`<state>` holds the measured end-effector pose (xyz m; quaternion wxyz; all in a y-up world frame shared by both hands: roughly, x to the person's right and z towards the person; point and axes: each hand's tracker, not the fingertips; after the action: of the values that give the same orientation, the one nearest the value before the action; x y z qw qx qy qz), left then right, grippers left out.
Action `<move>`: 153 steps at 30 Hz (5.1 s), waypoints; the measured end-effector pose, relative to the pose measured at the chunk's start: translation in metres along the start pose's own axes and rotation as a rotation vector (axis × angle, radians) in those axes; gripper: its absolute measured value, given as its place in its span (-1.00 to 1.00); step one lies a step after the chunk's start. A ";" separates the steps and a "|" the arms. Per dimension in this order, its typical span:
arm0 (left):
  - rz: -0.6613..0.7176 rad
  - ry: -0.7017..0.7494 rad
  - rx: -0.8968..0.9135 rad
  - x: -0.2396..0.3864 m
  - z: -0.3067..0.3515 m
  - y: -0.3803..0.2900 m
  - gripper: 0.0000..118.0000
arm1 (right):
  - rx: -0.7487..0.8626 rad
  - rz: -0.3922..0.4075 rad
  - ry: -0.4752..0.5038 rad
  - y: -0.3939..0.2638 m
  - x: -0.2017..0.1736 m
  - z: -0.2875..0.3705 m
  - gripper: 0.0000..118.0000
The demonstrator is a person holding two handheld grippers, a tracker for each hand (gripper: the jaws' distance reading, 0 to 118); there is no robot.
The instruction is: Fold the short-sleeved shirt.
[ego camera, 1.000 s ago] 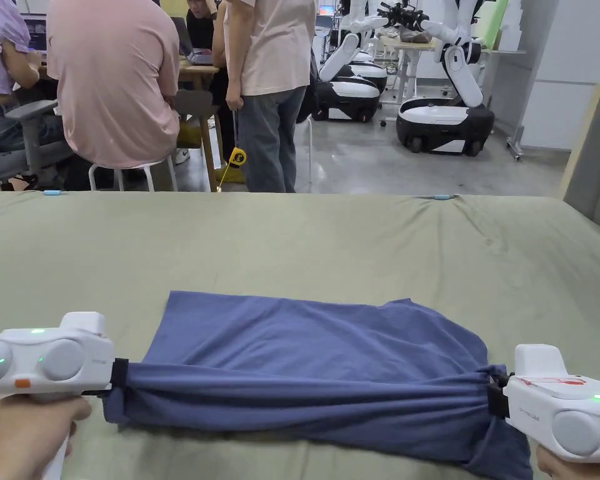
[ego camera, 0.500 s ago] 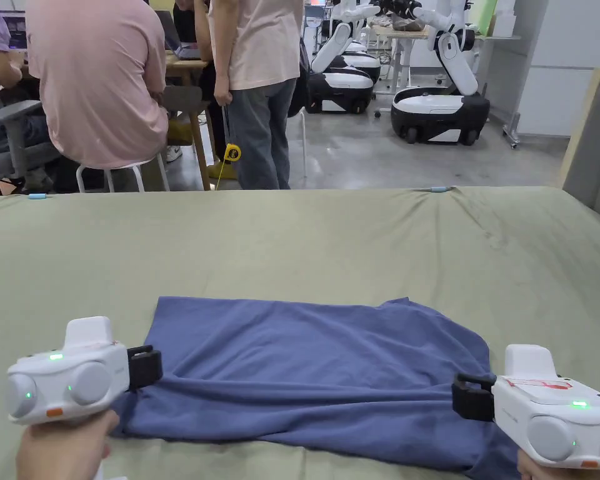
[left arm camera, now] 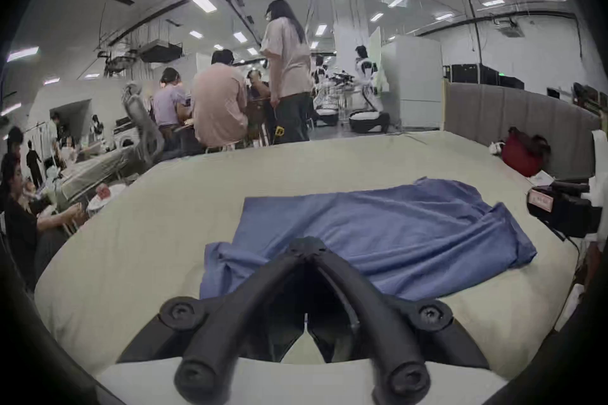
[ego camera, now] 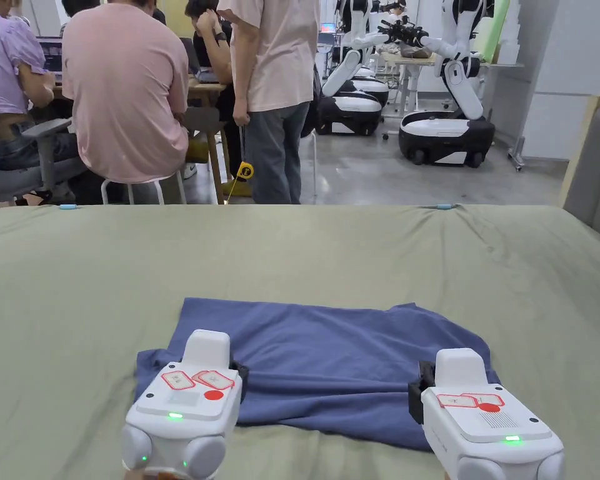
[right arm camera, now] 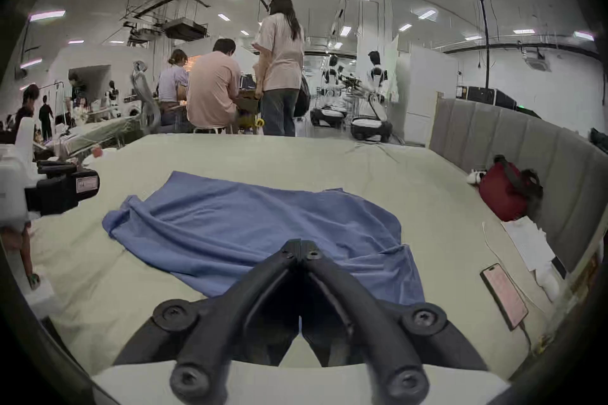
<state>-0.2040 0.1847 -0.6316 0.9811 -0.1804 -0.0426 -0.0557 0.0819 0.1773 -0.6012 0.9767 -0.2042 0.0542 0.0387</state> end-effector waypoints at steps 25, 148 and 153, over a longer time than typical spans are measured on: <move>-0.077 0.077 -0.574 -0.082 -0.139 -0.055 -0.10 | -0.262 -0.126 -0.083 -0.061 0.143 -0.037 -0.49; 0.029 0.012 -0.007 -0.040 0.055 -0.018 1.00 | 0.012 0.075 -0.001 0.001 0.004 0.047 1.00; 0.001 -0.009 0.100 0.006 0.076 -0.011 0.15 | 0.075 -0.022 0.056 0.023 -0.049 0.064 0.29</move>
<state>-0.2046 0.2016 -0.5562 0.9887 -0.1314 -0.0498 -0.0522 0.0366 0.2218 -0.5465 0.9821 -0.1691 0.0809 0.0203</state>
